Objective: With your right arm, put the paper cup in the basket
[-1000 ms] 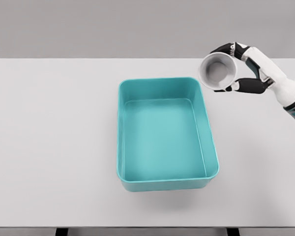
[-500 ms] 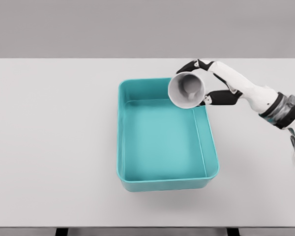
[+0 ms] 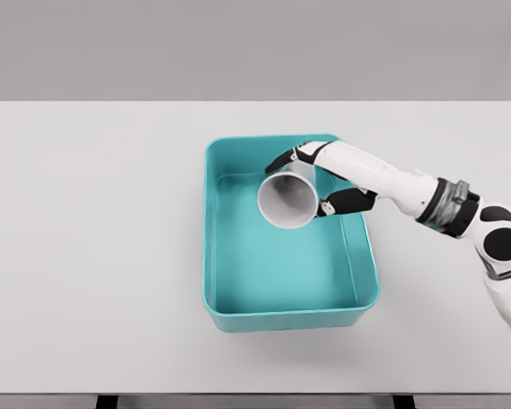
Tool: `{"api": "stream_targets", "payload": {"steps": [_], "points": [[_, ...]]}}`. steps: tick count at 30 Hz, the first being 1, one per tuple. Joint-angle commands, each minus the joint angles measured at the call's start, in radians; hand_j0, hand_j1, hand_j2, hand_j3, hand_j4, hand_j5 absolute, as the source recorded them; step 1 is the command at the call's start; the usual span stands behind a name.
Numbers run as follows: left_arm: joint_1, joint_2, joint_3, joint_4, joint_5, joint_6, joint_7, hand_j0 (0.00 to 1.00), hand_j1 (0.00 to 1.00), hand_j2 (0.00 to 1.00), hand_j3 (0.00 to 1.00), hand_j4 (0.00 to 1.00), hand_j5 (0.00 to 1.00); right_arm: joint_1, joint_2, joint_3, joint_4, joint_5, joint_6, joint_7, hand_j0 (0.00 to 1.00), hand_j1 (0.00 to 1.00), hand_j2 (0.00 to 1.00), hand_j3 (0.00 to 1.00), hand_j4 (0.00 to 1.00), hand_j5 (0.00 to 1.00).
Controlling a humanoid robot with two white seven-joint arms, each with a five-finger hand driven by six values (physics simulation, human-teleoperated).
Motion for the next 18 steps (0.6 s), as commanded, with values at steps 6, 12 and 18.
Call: {"api": "stream_targets", "payload": {"steps": [6, 12, 18], "points": [[0.000, 0.000, 0.000, 0.000, 0.000, 0.000, 0.000, 1.00, 1.00, 1.00, 1.00, 1.00, 1.00, -0.002, -0.008, 0.010, -0.001, -0.003, 0.003, -0.001, 0.98, 0.98, 0.98, 0.98, 0.98, 0.98], [0.000, 0.000, 0.000, 0.000, 0.000, 0.000, 0.001, 1.00, 1.00, 1.00, 1.00, 1.00, 1.00, -0.009, -0.035, -0.043, -0.001, -0.022, 0.011, -0.001, 0.99, 0.99, 0.99, 0.99, 0.99, 0.99], [0.000, 0.000, 0.000, 0.000, 0.000, 0.000, 0.000, 1.00, 1.00, 1.00, 1.00, 1.00, 1.00, 0.011, -0.130, -0.182, 0.008, -0.262, 0.013, -0.001, 1.00, 1.00, 1.00, 1.00, 1.00, 1.00]]}}
